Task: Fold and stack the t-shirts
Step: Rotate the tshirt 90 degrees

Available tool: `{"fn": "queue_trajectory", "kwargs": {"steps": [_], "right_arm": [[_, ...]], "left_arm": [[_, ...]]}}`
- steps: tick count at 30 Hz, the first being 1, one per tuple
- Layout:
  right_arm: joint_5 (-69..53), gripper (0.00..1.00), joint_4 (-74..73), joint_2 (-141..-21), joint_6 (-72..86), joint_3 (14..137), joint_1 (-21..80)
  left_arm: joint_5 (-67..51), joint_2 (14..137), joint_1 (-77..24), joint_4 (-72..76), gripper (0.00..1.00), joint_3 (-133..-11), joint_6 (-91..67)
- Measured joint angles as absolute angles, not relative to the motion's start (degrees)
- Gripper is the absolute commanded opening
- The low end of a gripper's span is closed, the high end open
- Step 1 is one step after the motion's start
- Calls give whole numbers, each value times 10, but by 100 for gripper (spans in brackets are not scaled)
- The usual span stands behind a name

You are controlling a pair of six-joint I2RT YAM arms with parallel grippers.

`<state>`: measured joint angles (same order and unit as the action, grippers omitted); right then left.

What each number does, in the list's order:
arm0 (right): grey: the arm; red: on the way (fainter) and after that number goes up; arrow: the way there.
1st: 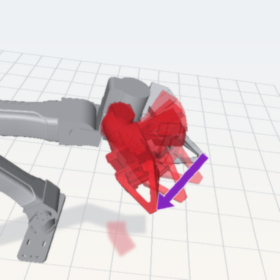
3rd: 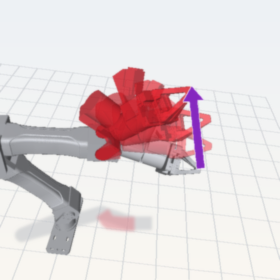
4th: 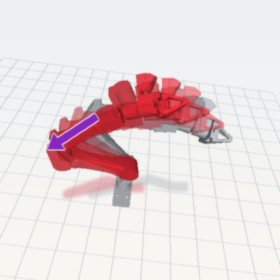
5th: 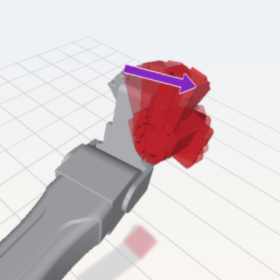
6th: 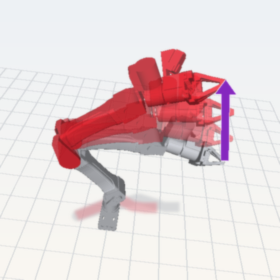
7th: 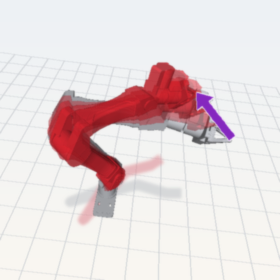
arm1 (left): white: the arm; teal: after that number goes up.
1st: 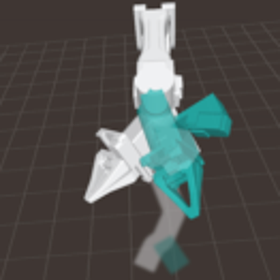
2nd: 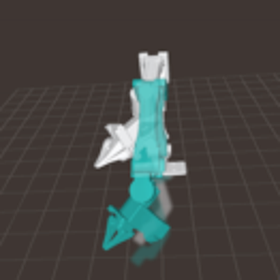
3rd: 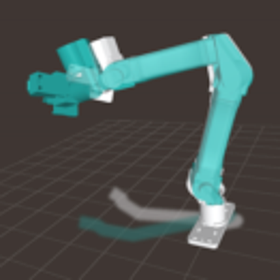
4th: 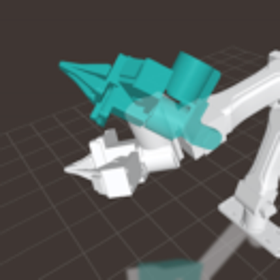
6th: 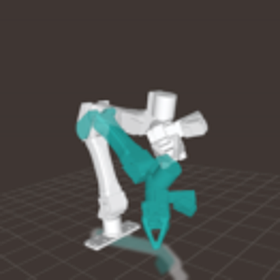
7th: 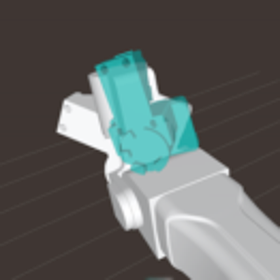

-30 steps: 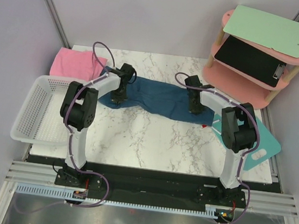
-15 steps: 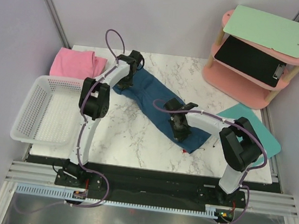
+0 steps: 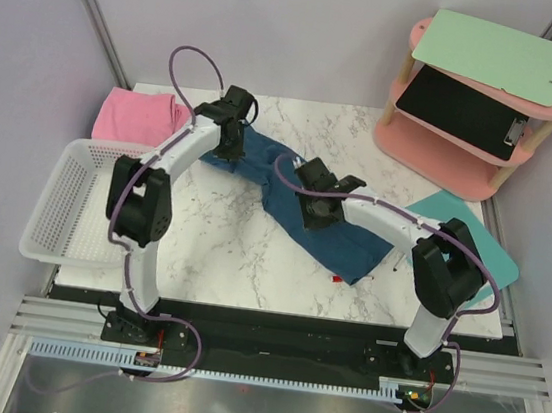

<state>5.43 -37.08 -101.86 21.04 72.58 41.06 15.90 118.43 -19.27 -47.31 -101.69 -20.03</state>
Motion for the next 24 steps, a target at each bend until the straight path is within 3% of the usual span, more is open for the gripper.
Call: {"fn": "queue_trajectory", "kwargs": {"steps": [6, 13, 14, 15, 16, 19, 22, 24], "right_arm": [[49, 9, -325, -1052, 209, 837, 378], [41, 9, -313, -1106, 203, 869, 354], [37, 9, -314, -1115, 201, 873, 352], [35, 9, -314, -1121, 201, 876, 350], [32, 9, -315, -1127, 201, 880, 350], [27, 9, -315, -1138, 198, 889, 347], [21, 9, -317, -1149, 196, 908, 343], [16, 9, -316, -1158, 194, 924, 342]], "left_arm": [[110, 1019, -250, -408, 4, -912, -213], [137, 1021, -281, -418, 9, -859, -230], [150, 1032, -276, -430, 16, -861, -232], [157, 1039, -272, -441, 33, -863, -234], [167, 1049, -267, -454, 60, -863, -239], [183, 1056, -259, -478, 84, -854, -252], [203, 1051, -255, -493, 88, -834, -267], [210, 1048, -255, -499, 83, -824, -269]]}}
